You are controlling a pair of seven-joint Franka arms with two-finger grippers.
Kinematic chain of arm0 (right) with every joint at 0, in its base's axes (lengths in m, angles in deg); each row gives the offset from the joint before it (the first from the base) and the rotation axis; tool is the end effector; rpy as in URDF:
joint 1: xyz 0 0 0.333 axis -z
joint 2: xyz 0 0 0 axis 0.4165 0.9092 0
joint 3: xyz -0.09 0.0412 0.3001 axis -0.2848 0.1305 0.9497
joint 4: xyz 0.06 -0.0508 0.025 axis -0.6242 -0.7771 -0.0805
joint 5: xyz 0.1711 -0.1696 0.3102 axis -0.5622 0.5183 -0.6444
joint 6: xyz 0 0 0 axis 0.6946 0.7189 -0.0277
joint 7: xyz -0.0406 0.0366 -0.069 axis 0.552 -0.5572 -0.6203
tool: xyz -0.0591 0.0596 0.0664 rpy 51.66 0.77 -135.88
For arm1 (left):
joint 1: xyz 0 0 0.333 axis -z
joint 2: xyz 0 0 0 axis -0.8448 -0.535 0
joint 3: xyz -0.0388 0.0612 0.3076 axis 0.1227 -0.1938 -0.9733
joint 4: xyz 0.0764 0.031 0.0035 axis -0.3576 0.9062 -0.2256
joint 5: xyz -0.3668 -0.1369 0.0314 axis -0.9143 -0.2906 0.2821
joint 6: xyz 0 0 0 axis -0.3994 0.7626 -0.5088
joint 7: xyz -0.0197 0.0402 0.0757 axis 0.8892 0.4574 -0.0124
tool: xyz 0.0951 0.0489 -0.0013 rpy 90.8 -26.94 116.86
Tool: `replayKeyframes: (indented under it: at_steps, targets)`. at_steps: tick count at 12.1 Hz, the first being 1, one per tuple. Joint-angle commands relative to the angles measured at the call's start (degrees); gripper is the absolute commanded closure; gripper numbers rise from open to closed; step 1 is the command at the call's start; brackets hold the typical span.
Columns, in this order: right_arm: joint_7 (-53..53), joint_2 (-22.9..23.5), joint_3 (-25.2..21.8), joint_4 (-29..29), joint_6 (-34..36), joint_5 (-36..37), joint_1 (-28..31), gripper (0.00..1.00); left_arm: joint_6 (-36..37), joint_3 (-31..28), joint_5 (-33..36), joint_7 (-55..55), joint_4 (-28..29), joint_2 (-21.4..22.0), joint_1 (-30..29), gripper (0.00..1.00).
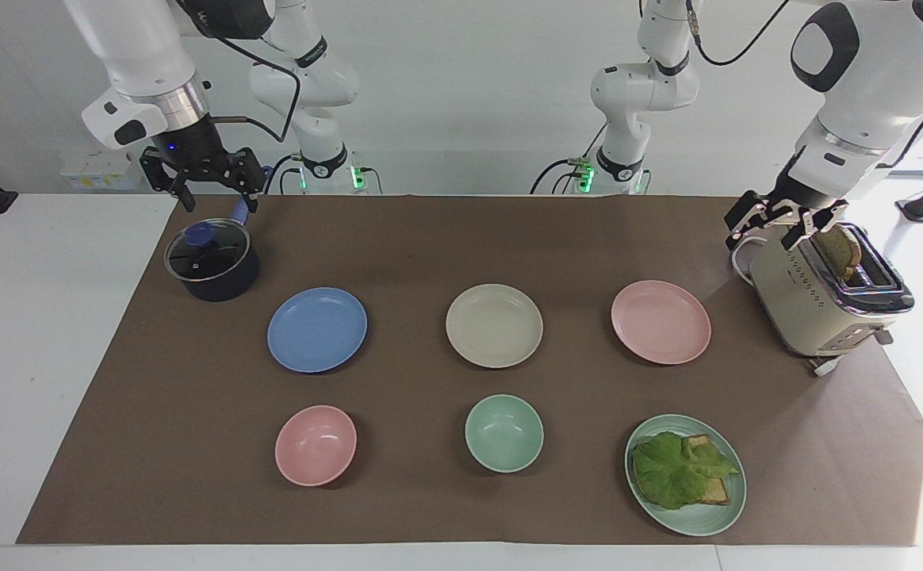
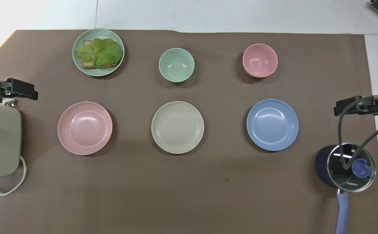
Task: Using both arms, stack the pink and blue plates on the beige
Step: 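Move the left gripper toward the pink plate's near rim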
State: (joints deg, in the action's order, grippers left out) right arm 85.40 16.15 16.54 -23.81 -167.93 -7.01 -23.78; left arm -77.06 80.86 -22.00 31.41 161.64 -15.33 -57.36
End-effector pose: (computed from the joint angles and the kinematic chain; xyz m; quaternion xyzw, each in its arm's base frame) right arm 0.5422 0.0060 0.6338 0.9999 -0.0068 0.0030 0.0101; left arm 0.5736 -0.0228 0.6052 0.9993 -0.0032 0.0198 0.0320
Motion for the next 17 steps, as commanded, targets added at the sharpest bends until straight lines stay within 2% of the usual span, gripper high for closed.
replayKeyframes:
  at_steps: [1,4,6,11,17]
  targets:
    - [0.55,1.05,0.54,1.82,1.27,-2.33,0.92,0.0,0.89,0.02,1.2,-0.7,-0.06,0.57,-0.03,0.0]
    - [0.81,1.05,0.37,1.74,0.92,-2.52,0.84,0.0,0.54,0.02,1.2,-0.7,0.29,0.66,-0.2,0.0]
    - [1.07,0.96,0.36,1.56,0.92,-2.43,0.84,0.0,-1.04,0.02,1.2,-0.88,3.96,0.57,-0.29,0.0]
    - [1.07,0.87,0.19,1.3,0.75,-2.43,0.84,0.0,-16.13,-0.07,1.11,-1.49,16.79,-0.57,-0.47,0.0]
    - [0.99,0.96,0.28,1.38,0.39,-2.52,0.84,0.0,-27.66,-0.07,1.11,-1.49,20.67,-9.7,-1.43,0.0]
